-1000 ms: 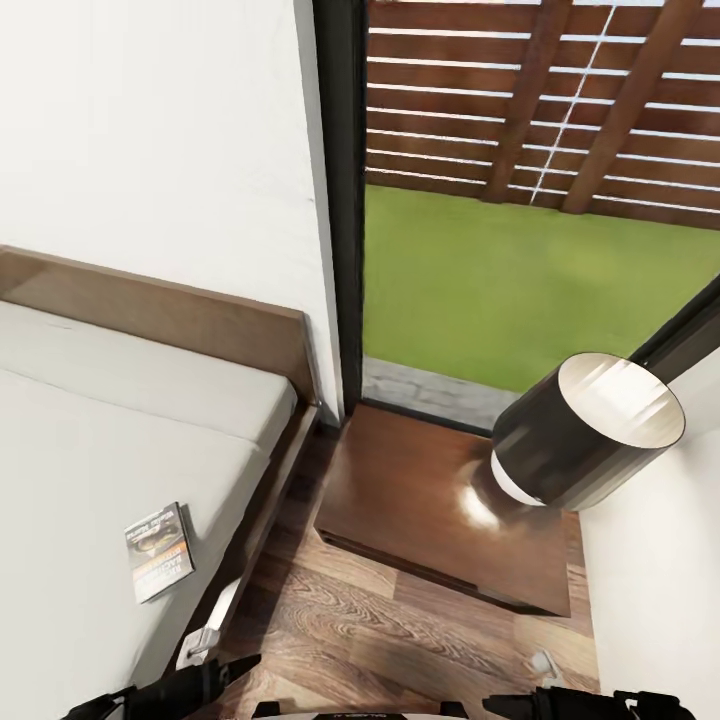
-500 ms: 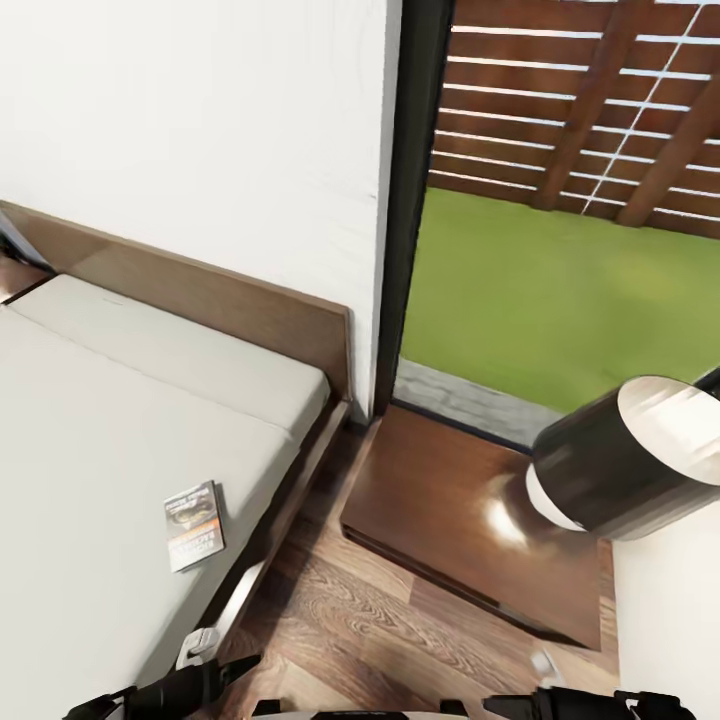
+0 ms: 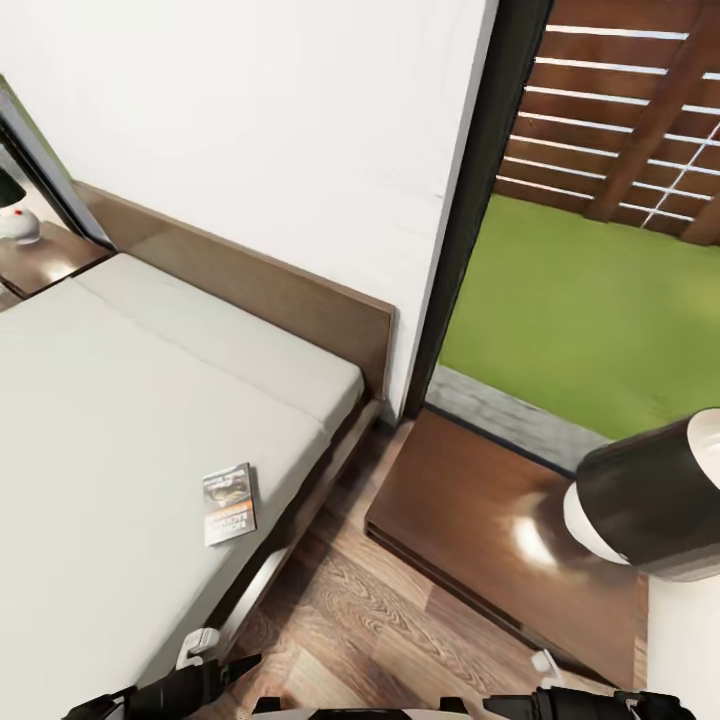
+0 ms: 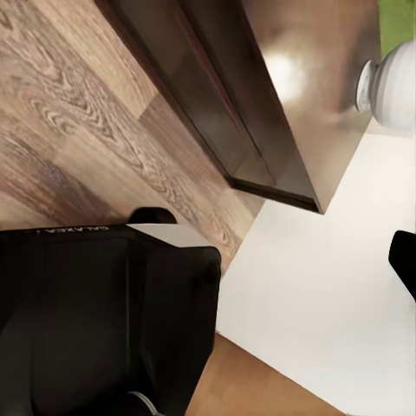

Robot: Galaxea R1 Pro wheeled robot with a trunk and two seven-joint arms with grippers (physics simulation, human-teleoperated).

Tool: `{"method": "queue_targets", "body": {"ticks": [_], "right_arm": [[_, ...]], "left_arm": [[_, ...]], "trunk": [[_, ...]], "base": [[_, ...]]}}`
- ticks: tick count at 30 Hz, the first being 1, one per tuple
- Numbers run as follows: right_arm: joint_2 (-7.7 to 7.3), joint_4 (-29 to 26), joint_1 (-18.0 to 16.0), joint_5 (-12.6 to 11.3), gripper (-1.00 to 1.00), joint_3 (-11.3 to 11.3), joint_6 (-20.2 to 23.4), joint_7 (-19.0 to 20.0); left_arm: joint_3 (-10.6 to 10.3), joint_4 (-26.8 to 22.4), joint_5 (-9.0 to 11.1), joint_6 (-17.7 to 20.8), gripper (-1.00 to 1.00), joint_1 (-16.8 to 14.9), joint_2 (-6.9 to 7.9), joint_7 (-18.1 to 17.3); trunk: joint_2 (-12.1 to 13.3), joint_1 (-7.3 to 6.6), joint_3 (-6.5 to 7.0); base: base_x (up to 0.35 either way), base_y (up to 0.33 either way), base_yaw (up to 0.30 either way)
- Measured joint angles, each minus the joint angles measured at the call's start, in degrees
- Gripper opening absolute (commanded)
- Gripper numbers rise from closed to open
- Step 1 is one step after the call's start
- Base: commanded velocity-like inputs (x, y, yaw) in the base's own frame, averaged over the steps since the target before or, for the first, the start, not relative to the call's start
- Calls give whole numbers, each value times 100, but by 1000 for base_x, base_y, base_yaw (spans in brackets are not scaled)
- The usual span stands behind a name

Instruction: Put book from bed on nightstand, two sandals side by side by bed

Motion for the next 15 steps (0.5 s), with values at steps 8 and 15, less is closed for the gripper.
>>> {"method": "queue_targets", "body": {"ticks": [8,15], "right_arm": [[5,0,0,0,100,0,0,0],[6,0,0,0,100,0,0,0]], "left_arm": [[0,0,0,0,100,0,0,0],[0,0,0,0,100,0,0,0]], "trunk": [[0,0,-17],[0,0,-32]], "base": [[0,0,273],[0,0,273]]}}
